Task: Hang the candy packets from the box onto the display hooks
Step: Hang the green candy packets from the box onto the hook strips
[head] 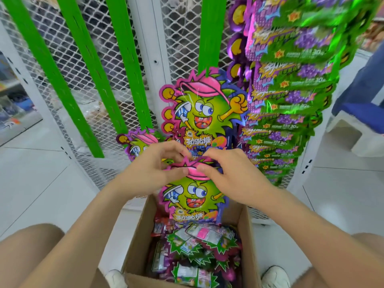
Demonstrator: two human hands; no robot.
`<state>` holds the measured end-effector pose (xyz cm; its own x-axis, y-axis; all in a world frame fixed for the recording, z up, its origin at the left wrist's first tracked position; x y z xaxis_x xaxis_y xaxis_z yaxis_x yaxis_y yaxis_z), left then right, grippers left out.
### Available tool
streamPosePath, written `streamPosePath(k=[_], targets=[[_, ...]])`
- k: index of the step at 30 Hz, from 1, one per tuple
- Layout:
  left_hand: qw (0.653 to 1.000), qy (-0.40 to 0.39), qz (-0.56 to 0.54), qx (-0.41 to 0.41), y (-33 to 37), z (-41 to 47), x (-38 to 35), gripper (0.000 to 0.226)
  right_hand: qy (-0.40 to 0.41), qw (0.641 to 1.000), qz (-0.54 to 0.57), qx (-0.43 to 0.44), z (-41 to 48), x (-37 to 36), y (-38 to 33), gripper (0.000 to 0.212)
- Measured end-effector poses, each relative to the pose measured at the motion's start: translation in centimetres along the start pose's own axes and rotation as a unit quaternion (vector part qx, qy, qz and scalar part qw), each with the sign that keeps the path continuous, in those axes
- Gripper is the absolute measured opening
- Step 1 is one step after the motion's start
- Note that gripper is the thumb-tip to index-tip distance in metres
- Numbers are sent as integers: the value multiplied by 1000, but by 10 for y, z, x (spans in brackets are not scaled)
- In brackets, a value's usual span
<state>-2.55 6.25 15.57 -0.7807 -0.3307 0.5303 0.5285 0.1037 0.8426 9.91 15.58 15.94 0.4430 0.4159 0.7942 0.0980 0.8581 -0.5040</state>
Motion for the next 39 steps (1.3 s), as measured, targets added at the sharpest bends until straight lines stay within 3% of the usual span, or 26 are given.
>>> streamPosePath(k=[4,7,10,14,17,21,24,30,32,36,39], targets=[[990,121,-46,-62,60,14,45,20,63,994,-48,76,11,47,-27,8],[962,248,11,-114,114,28,78,14,98,986,-92,99,30,82,-43,21],[946,299,53,-113,150,56,97,21,238,960,-90,115,43,141,-58,20],[960,268,-2,-85,164,101,107,35,397,910,-47,111,41,197,-62,21],[966,242,-42,-73,167,118,104,28,451,882,-68,122,46,204,-59,20],[971,223,-19,-80,171,123,98,21,451,868,-142,152,59,193,-58,22],[973,222,-10,-62,171,118,101,32,439,868,-163,168,66,187,-62,22],[969,244,-21,-44,171,105,117,26,493,864,-16,101,68,199,-49,17],[972,231,-20,-37,173,103,116,38,499,863,18,75,69,201,-45,18],[980,183,43,-62,184,101,107,21,509,859,21,56,69,203,-47,16],[983,171,16,-57,181,104,109,30,509,859,-22,53,70,202,-51,16]])
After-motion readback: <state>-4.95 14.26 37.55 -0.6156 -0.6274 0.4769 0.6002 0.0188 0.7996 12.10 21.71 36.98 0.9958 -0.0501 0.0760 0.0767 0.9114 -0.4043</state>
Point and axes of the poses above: each hand's wrist, its own z-axis towards the middle knuckle, its own x-axis out of the back of the hand, y = z × x, the point moved 10 cm from there along z, towards the middle knuckle, and after that the axes turned 1 degree about x, right-handed, at the moved point
